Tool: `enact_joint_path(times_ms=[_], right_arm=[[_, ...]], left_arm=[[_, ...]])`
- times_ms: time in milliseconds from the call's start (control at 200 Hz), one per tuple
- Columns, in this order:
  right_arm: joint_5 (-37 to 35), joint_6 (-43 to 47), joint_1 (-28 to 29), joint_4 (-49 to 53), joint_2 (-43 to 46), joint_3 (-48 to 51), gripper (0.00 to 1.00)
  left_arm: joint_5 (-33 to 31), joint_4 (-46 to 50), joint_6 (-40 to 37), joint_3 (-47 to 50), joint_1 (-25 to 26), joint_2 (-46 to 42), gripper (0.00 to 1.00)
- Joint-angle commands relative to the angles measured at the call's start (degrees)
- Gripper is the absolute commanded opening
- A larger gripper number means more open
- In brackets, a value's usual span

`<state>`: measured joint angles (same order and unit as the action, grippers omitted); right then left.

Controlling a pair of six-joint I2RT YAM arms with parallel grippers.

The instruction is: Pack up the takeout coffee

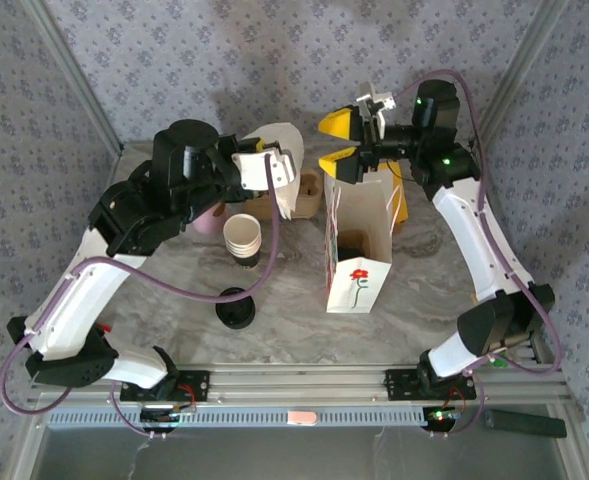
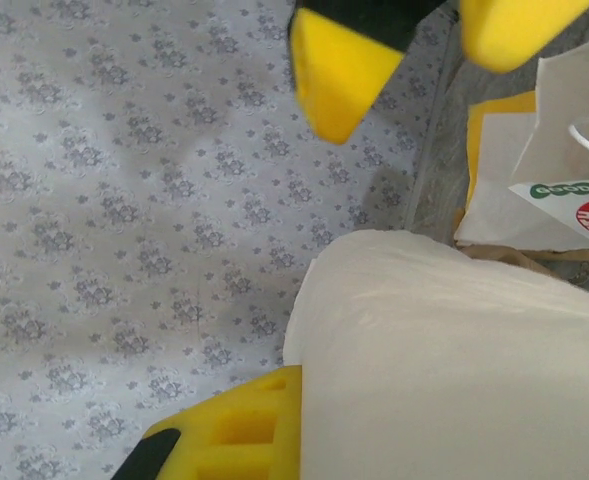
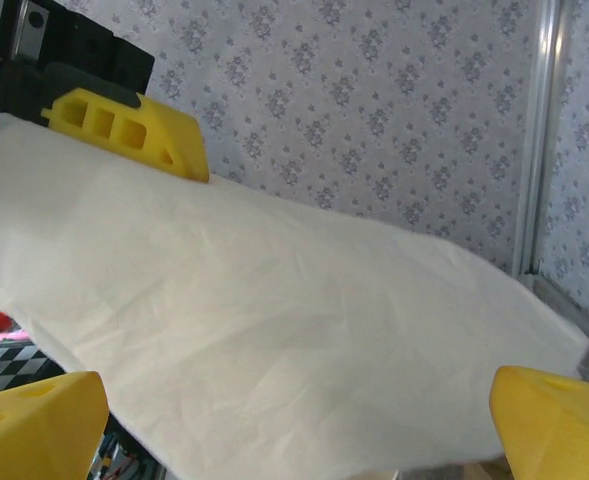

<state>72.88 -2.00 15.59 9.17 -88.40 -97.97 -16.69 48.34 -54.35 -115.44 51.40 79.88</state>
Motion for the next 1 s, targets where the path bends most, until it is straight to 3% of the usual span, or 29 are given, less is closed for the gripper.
enact_joint_path(times_ms=[0,445,710,994], right_arm=[[3.25,-1.16,1.84,-2.54,-1.42,-4.92,1.0],[11.76,-1.54,8.15,-0.13,-7.64,-8.34,1.0],[11.83,0.95,10.45,3.78,-6.66,-6.68,1.0],[9.68,6.39,10.43,11.32,-4.5,-6.08,0.81]], left_arm=[[2.61,2.11,-3.59,-1.73,0.28,0.82,0.0],[5.09,4.56,-4.86,-5.85,0.28,2.97,0.0],[5.0,4.84,-6.01,-7.61,-0.04,3.73,0.0],[4.39,3.17,-6.34,-7.26,-1.0,3.21,0.0]])
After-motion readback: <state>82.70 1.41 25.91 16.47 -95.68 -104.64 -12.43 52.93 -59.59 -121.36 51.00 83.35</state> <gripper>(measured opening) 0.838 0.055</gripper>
